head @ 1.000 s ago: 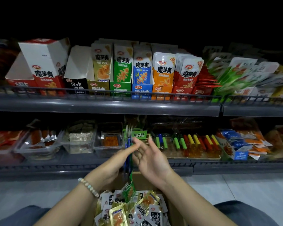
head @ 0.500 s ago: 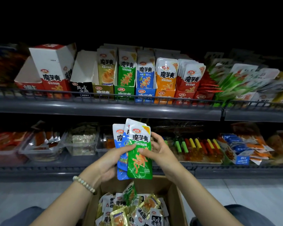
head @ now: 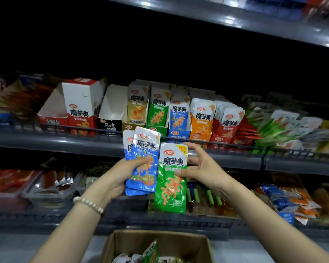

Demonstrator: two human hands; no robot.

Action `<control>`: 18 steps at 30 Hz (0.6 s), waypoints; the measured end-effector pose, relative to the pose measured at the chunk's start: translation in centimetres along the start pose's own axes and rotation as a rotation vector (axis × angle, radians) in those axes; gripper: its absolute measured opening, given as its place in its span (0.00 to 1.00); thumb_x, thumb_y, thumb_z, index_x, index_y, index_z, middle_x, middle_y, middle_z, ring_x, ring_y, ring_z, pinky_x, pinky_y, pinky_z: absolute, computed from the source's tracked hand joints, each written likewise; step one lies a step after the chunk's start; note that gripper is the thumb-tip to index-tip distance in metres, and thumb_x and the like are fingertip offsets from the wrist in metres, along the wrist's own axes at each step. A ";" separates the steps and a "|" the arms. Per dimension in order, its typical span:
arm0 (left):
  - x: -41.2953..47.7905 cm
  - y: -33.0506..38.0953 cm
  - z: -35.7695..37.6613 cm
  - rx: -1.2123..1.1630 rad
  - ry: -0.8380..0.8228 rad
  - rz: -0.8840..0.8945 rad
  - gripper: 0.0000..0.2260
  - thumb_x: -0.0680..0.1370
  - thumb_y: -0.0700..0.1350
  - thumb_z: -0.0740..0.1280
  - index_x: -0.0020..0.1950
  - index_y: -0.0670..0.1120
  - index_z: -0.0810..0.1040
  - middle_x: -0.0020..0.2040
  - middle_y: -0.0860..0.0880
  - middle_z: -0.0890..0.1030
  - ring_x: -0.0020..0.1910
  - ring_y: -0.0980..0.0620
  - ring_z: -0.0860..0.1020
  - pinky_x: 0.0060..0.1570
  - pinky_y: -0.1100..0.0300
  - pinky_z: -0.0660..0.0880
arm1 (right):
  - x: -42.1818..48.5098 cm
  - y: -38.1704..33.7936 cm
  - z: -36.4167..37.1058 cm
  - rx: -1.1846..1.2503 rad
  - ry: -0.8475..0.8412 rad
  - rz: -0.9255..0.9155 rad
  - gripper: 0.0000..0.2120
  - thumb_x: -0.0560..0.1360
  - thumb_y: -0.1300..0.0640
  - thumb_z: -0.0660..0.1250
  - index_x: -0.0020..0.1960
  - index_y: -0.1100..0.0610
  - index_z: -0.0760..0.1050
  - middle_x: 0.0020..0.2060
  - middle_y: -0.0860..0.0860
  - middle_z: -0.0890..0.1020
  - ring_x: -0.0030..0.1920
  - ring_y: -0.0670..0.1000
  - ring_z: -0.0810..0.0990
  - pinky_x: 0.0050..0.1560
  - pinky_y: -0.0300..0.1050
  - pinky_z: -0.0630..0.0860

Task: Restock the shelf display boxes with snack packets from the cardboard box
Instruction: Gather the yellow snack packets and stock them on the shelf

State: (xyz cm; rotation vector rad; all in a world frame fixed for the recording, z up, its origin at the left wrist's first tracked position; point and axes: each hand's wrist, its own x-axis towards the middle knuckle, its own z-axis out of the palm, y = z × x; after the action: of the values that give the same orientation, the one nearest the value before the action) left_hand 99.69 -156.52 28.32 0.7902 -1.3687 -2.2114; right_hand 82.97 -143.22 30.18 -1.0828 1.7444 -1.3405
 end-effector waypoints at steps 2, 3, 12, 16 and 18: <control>0.9 1.6 -0.6 -0.015 -0.034 0.040 0.08 0.79 0.40 0.63 0.54 0.39 0.80 0.48 0.43 0.85 0.41 0.47 0.85 0.42 0.48 0.81 | 1.0 -1.6 -0.4 -0.028 0.035 -0.045 0.34 0.69 0.71 0.72 0.66 0.49 0.63 0.46 0.49 0.85 0.44 0.51 0.84 0.39 0.46 0.79; 1.3 2.2 -1.0 -0.023 -0.037 0.057 0.09 0.79 0.40 0.63 0.56 0.39 0.79 0.49 0.43 0.85 0.43 0.46 0.85 0.42 0.48 0.81 | 1.8 -2.4 -0.8 -0.035 0.066 -0.076 0.34 0.69 0.71 0.72 0.67 0.49 0.62 0.45 0.49 0.85 0.43 0.50 0.84 0.38 0.45 0.79; 4.4 3.5 -3.7 0.003 0.122 0.166 0.06 0.75 0.41 0.69 0.50 0.43 0.81 0.43 0.45 0.85 0.36 0.49 0.84 0.45 0.52 0.79 | 12.8 -9.1 -2.5 -0.145 0.355 -0.398 0.34 0.72 0.72 0.68 0.72 0.56 0.59 0.51 0.51 0.78 0.41 0.40 0.81 0.38 0.33 0.78; 5.6 3.7 -3.7 0.027 0.178 0.214 0.05 0.75 0.40 0.70 0.50 0.42 0.82 0.43 0.44 0.85 0.36 0.50 0.84 0.38 0.57 0.81 | 18.5 -9.6 -2.7 -0.317 0.459 -0.420 0.22 0.73 0.65 0.70 0.62 0.57 0.63 0.52 0.51 0.73 0.51 0.49 0.75 0.53 0.44 0.75; 6.0 3.8 -3.7 0.021 0.191 0.241 0.04 0.75 0.39 0.70 0.49 0.43 0.81 0.42 0.45 0.86 0.36 0.51 0.84 0.40 0.56 0.81 | 20.3 -9.2 -2.4 -0.416 0.444 -0.437 0.21 0.73 0.65 0.70 0.63 0.62 0.66 0.56 0.55 0.76 0.58 0.52 0.76 0.57 0.47 0.76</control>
State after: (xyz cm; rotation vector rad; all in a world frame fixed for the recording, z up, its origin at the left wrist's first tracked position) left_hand 97.82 -164.23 28.98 0.7780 -1.3202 -1.8900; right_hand 74.11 -161.71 39.15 -1.5533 2.2739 -1.6123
